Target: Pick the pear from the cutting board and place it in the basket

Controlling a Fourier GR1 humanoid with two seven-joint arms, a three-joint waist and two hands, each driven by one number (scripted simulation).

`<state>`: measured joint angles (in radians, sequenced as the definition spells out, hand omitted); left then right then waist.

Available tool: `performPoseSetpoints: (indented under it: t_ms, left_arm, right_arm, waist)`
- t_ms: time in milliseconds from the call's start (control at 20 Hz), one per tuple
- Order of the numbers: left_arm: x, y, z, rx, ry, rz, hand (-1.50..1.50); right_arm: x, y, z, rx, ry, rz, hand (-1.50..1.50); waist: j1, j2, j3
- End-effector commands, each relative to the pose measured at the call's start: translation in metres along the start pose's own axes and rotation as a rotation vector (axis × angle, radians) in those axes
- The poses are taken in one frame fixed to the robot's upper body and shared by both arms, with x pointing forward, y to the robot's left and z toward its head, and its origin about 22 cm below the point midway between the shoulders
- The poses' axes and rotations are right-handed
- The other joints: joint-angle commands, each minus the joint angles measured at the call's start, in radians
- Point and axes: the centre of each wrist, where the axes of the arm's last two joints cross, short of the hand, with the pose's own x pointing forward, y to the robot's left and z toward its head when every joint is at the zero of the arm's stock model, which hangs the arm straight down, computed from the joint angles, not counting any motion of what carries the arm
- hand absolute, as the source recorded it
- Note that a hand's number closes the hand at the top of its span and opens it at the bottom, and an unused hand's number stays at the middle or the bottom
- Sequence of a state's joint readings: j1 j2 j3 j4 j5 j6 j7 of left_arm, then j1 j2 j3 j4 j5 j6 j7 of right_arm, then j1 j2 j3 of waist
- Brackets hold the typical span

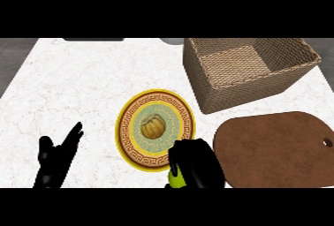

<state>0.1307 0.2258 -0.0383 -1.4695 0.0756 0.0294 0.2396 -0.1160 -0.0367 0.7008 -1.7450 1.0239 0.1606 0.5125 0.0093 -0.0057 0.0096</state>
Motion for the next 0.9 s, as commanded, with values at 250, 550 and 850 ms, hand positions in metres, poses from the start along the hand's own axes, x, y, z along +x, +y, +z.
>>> performPoseSetpoints:
  t_ms: [250, 550, 850]
  left_arm:
    - [-0.02, 0.014, 0.003, -0.002, 0.104, 0.015, 0.0]
    - [-0.021, 0.005, -0.008, -0.005, 0.102, 0.028, 0.0]
    - [-0.011, -0.004, -0.002, 0.003, 0.1, 0.013, 0.0]
  right_arm:
    - [0.039, -0.098, 0.036, -0.404, -0.118, -0.469, 1.5]
    - [0.045, -0.167, 0.028, -0.52, -0.011, -0.468, 1.5]
    - [0.035, -0.229, 0.011, -0.599, 0.063, -0.482, 1.5]
  waist:
    - [-0.007, 0.002, -0.011]
    - [-0.009, 0.006, -0.011]
    - [-0.006, 0.006, -0.01]
